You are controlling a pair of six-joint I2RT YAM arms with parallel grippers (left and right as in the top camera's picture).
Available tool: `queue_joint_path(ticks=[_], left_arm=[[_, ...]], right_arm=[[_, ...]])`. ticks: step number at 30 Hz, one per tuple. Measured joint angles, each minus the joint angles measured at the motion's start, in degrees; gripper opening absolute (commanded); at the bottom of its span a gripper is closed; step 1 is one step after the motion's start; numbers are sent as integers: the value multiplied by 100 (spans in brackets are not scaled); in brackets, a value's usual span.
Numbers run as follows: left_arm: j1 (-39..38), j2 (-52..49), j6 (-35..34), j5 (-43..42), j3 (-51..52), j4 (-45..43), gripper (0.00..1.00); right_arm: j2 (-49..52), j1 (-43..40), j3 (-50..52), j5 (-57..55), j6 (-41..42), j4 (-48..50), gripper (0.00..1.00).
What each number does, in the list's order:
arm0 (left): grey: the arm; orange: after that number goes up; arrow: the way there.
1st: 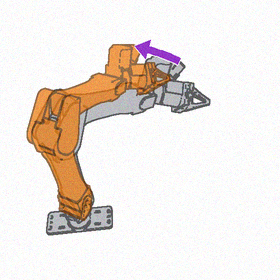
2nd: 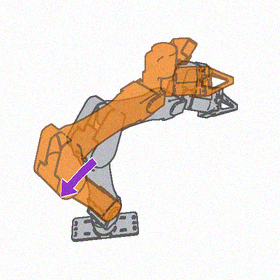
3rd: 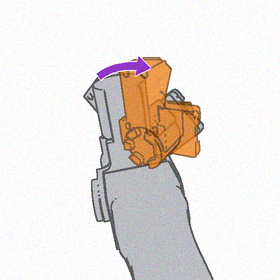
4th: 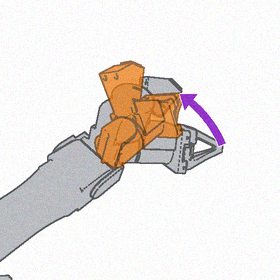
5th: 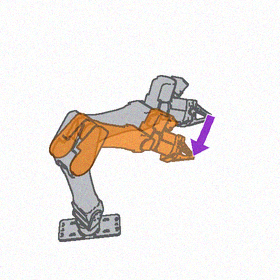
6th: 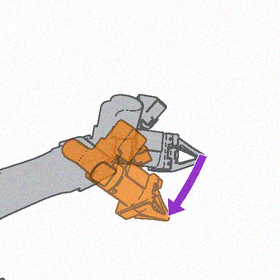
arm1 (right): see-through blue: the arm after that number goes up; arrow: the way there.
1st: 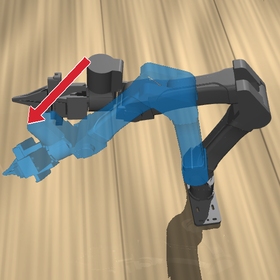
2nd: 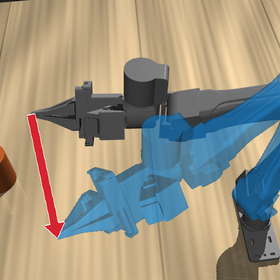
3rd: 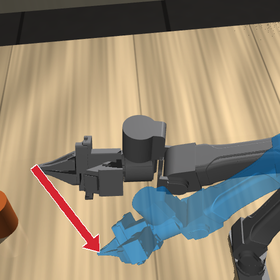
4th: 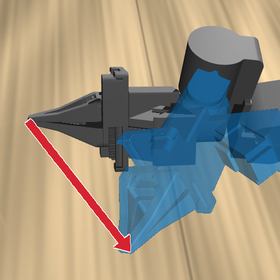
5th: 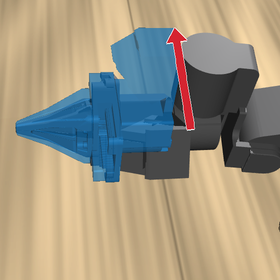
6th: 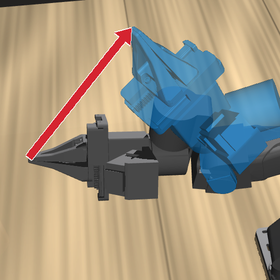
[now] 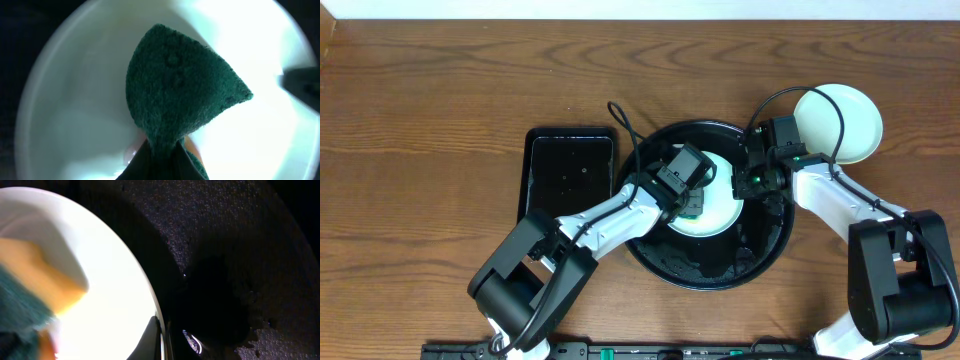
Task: Clean dirty plates on tray and stack at the side
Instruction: 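Scrub the last pale-green plate with the sponge in the left gripper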
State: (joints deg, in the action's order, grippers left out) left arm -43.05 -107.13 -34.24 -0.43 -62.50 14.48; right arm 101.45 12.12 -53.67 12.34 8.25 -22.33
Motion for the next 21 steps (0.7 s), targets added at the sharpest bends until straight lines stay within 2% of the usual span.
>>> queue_joint_path(ticks=[5,8,15,21], left_arm=[[83,57,402,31,-131,192,7],[105,149,479,-175,-151,-24,7],[92,223,-46,-466,-205,-400,7],[24,-127,-354,-920,-214,-935,8]], right_arm=[[0,0,0,9,0,-11,1],[0,0,-2,4,2,-17,1],[0,0,-17,-7,2,-57,1],[0,0,-17,-7,2,-61,1]])
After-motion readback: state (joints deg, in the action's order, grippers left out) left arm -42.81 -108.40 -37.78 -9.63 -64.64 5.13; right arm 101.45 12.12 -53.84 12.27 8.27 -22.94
